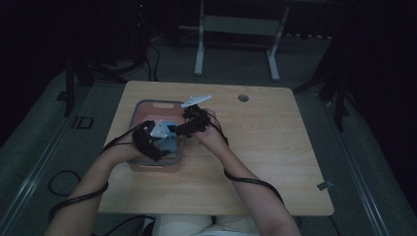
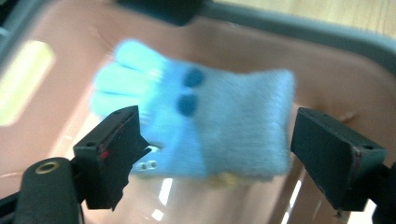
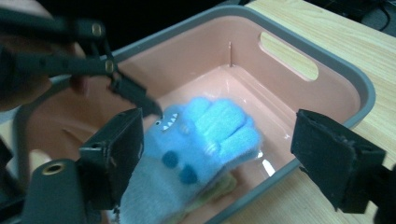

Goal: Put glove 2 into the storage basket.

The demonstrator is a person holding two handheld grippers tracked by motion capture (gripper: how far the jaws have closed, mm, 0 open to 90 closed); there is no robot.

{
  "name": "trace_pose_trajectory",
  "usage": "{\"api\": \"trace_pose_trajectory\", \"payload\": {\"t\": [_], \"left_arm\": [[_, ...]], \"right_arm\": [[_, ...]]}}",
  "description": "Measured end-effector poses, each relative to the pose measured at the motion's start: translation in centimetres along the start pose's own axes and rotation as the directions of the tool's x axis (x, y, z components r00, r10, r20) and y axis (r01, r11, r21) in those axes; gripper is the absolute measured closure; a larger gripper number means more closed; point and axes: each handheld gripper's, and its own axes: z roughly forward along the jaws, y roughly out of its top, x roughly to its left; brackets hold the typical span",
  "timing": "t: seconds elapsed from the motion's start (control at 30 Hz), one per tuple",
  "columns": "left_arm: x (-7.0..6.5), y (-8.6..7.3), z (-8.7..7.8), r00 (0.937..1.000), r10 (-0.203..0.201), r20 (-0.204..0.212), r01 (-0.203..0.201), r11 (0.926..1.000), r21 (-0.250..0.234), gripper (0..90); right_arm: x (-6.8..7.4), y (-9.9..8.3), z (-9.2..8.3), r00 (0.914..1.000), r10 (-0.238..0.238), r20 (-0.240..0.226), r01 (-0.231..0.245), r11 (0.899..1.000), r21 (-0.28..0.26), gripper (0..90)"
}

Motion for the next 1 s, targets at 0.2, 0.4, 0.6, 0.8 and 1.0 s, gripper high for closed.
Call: {"api": "trace_pose_trajectory", "payload": {"t": [0.2, 0.4, 0.6, 0.8, 1.0], "left_arm": [[-0.4, 0.6, -1.1, 0.9980, -0.062, -0.009, 0.062, 0.9973, -0.039, 2.8], [-1.2, 1.3, -1.7, 0.9946, -0.097, 0.036, 0.101, 0.9887, -0.111, 2.7], [-1.9, 2.3, -2.3, 0.9925, -0.103, 0.065, 0.113, 0.9804, -0.162, 2.7], [-3.4, 3.7, -2.4, 0.9932, -0.069, 0.094, 0.085, 0.9790, -0.185, 2.7], [-5.1, 5.1, -1.9, 0.9904, -0.056, 0.127, 0.082, 0.9745, -0.209, 2.5]], "right_arm": [[-0.2, -0.3, -1.4, 1.0000, -0.006, -0.002, 0.006, 1.000, -0.018, 14.1], [-0.1, -0.9, -2.8, 0.9988, -0.047, -0.013, 0.047, 0.999, -0.014, 14.1], [0.0, -1.4, -4.2, 0.9967, -0.077, -0.026, 0.077, 0.997, -0.002, 14.3], [-0.4, -2.2, -5.7, 0.9964, -0.084, 0.002, 0.084, 0.996, -0.025, 14.2], [-0.8, -3.1, -6.9, 0.9952, -0.096, 0.020, 0.096, 0.995, -0.019, 14.2]]}}
